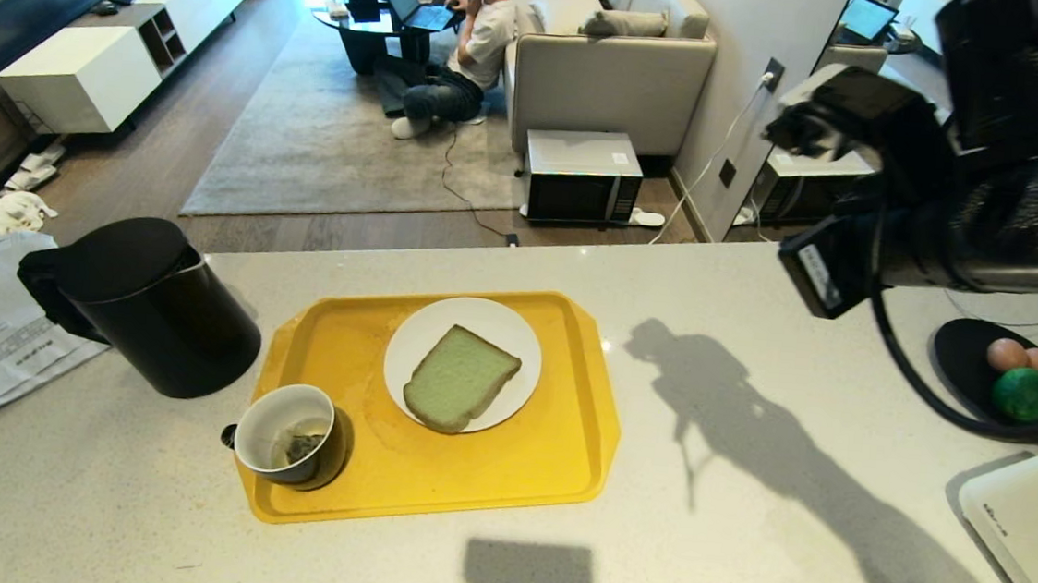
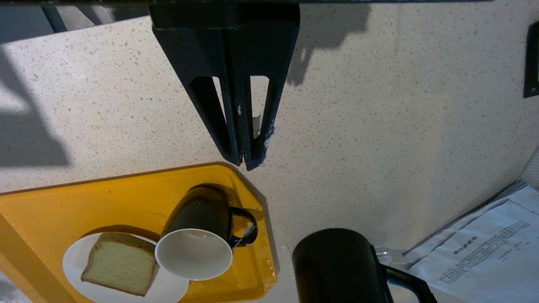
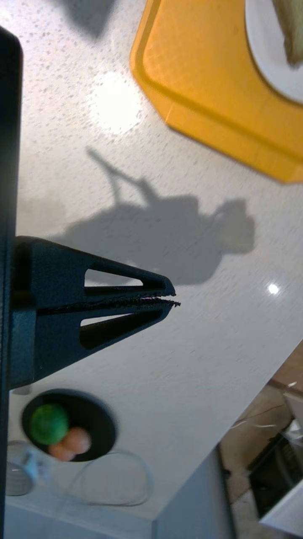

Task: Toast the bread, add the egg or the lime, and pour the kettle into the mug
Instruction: Pick up the egg

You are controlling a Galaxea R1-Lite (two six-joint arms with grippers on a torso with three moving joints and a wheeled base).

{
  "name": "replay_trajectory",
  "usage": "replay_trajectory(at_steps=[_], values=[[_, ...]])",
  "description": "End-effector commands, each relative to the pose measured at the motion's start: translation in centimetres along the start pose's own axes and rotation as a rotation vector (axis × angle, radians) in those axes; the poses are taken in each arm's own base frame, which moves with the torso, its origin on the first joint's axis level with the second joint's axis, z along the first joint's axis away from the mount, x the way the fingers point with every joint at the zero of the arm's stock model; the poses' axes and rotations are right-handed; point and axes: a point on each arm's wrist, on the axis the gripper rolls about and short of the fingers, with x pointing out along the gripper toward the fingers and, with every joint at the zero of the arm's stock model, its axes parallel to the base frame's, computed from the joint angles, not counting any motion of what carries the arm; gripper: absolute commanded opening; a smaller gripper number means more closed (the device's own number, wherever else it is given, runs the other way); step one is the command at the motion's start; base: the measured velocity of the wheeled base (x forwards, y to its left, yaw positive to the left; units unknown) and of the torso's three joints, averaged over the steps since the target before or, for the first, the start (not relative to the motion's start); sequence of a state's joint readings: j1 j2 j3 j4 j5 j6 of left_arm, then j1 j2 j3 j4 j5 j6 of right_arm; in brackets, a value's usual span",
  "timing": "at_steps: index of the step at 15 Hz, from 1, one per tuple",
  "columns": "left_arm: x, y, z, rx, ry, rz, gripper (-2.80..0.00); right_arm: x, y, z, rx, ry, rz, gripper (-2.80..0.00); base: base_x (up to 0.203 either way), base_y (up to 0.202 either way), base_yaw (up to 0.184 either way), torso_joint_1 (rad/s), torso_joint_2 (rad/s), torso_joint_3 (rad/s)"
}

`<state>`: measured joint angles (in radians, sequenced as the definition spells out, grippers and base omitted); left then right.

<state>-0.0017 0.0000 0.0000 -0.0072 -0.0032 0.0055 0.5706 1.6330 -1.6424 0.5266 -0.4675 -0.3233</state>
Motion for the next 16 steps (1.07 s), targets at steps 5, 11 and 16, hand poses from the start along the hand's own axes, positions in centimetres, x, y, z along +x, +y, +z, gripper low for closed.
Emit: replay_trajectory(at_steps=[5, 11, 16], values=[[0.0, 0.0, 0.0, 0.001, 0.000, 0.000, -2.80, -10.3, -6.6, -7.4, 0.174, -0.048, -0.035, -2.80, 0.000, 0.000, 0.000, 0.000, 0.00, 0.000], [0.0, 0.0, 0.0, 0.001, 0.000, 0.000, -2.80, -19.4, -3.9, -18.0, 0.354, -0.190, -0.020, -2.80, 0.000, 0.000, 0.000, 0.000, 0.00, 0.000], [0.0, 0.0, 0.0, 0.001, 0.000, 0.000, -2.80, -22.0, -1.3, -22.3, 0.520, -0.355, -0.135, -2.80, 0.000, 0.000, 0.000, 0.000, 0.00, 0.000]])
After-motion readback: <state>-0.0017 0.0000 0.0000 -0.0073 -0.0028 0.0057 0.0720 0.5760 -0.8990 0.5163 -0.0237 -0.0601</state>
